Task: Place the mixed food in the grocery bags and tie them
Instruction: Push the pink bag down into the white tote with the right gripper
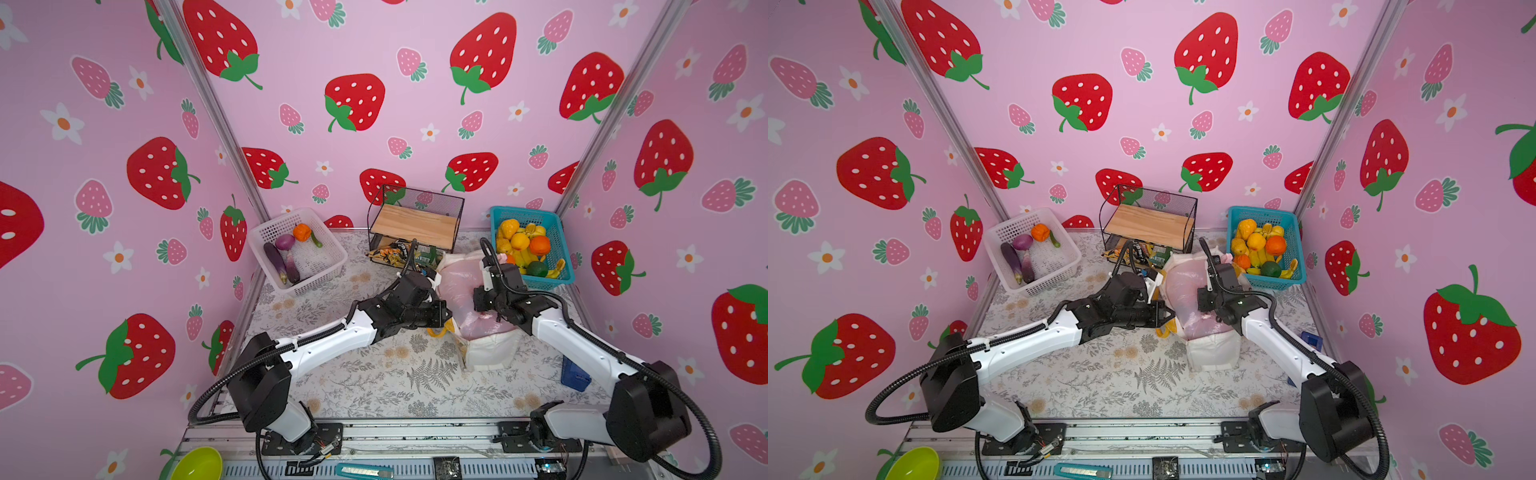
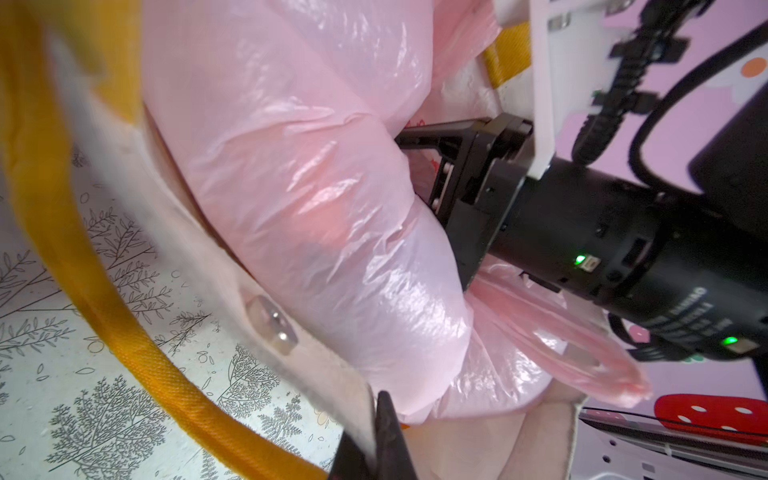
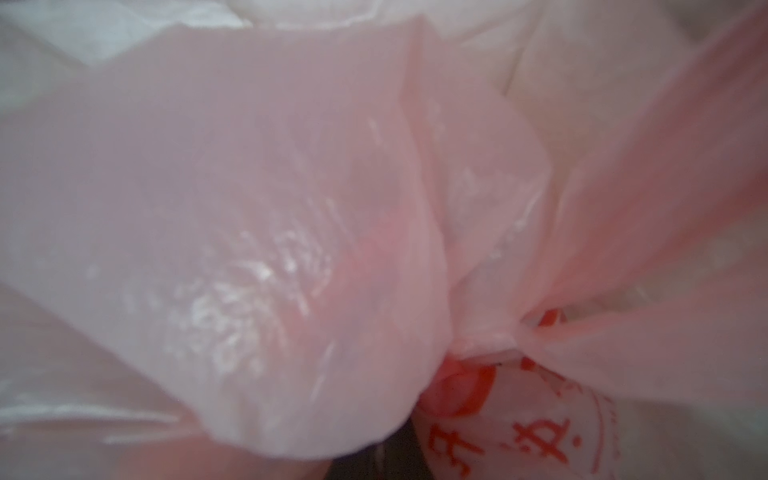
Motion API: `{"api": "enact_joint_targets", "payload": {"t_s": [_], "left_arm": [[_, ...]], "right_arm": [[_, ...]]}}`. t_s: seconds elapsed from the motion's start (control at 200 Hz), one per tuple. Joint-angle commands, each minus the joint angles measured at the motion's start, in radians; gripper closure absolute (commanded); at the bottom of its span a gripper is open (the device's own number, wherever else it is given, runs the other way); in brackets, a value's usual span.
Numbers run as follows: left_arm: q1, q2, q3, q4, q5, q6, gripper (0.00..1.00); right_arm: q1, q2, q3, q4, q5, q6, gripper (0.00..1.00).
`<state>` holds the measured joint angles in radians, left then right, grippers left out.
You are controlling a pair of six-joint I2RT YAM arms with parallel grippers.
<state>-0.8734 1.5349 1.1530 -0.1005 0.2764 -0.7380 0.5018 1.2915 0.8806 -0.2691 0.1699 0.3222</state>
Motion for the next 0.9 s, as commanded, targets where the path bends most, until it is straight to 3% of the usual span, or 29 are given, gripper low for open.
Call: {"api": "enact_joint_targets", "payload": {"t_s": [0.0, 0.105, 0.26, 0.44, 0.595, 0.705, 0.895], "left_arm": [[0.005, -0.061, 0.035, 0.118, 0.067, 0.006, 1.00], [0.008, -0.053, 0.033, 0.124, 0.074, 0.005, 1.00], [0.011, -0.026, 0.031, 0.123, 0.081, -0.007, 1.00], [0.012, -0.026, 0.028, 0.093, 0.047, 0.010, 1.00], [0.015, -0.036, 0.024, 0.069, 0.016, 0.028, 1.00], [0.015, -0.046, 0.016, 0.063, 0.005, 0.034, 1.00], [0.017, -0.054, 0.005, 0.062, -0.008, 0.038, 1.00]], "right_arm": [[0.004, -0.038, -0.040, -0.131, 0.176, 0.017, 0.95], [0.008, -0.037, -0.079, -0.100, 0.147, 0.027, 0.95], [0.039, 0.024, -0.107, -0.078, 0.039, 0.027, 0.86], [0.055, -0.031, -0.020, -0.118, -0.100, -0.033, 0.64], [0.055, -0.109, 0.088, -0.187, -0.140, -0.057, 0.44], [0.055, -0.134, 0.147, -0.201, -0.143, -0.073, 0.36], [0.059, -0.090, 0.160, -0.088, -0.229, -0.058, 0.36]]}}
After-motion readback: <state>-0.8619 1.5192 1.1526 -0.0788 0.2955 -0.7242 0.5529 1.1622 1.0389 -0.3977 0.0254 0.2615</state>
